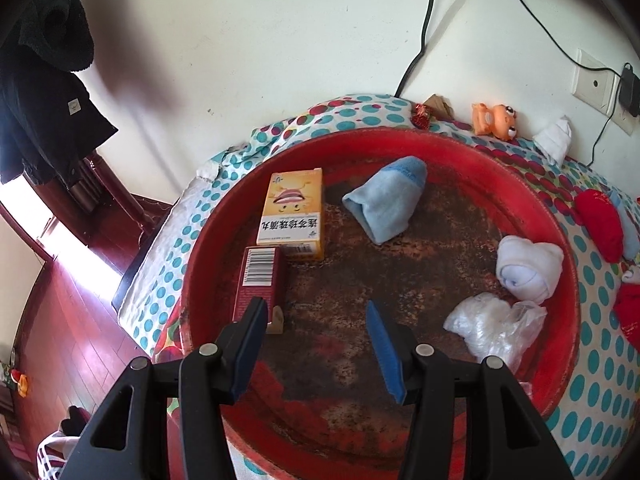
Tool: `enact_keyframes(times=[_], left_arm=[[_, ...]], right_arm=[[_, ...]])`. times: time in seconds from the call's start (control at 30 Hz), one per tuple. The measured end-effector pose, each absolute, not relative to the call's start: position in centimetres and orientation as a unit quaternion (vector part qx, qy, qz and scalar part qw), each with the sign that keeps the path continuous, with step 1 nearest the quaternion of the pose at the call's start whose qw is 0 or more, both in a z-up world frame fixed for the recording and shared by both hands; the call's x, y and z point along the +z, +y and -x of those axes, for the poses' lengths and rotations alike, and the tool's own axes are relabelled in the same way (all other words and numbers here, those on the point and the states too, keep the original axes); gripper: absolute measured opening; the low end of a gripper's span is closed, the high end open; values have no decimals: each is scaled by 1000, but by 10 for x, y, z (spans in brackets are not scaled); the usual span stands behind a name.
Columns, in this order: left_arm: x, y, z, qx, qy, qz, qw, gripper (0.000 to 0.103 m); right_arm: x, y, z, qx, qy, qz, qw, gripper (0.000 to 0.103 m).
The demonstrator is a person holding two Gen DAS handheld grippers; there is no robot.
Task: Organize objects
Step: 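Carry the orange QR-code box into the red tray and release it with the right gripper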
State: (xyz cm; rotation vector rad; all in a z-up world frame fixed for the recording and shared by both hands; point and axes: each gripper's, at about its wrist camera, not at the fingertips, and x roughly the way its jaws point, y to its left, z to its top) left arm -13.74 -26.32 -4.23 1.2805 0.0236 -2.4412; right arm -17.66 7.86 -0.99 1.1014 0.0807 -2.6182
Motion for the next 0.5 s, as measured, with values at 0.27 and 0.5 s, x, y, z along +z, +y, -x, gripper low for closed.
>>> enact_keyframes(times=[0.27,0.5], left_arm=[[-47,-271,137,-868,16,-460,185,53],[-47,-279,136,-868,30,-461,184,53]], right_arm=[[-14,-39,195,-885,84,-397,229,28],[-24,-104,215,-868,127,-411,247,28]])
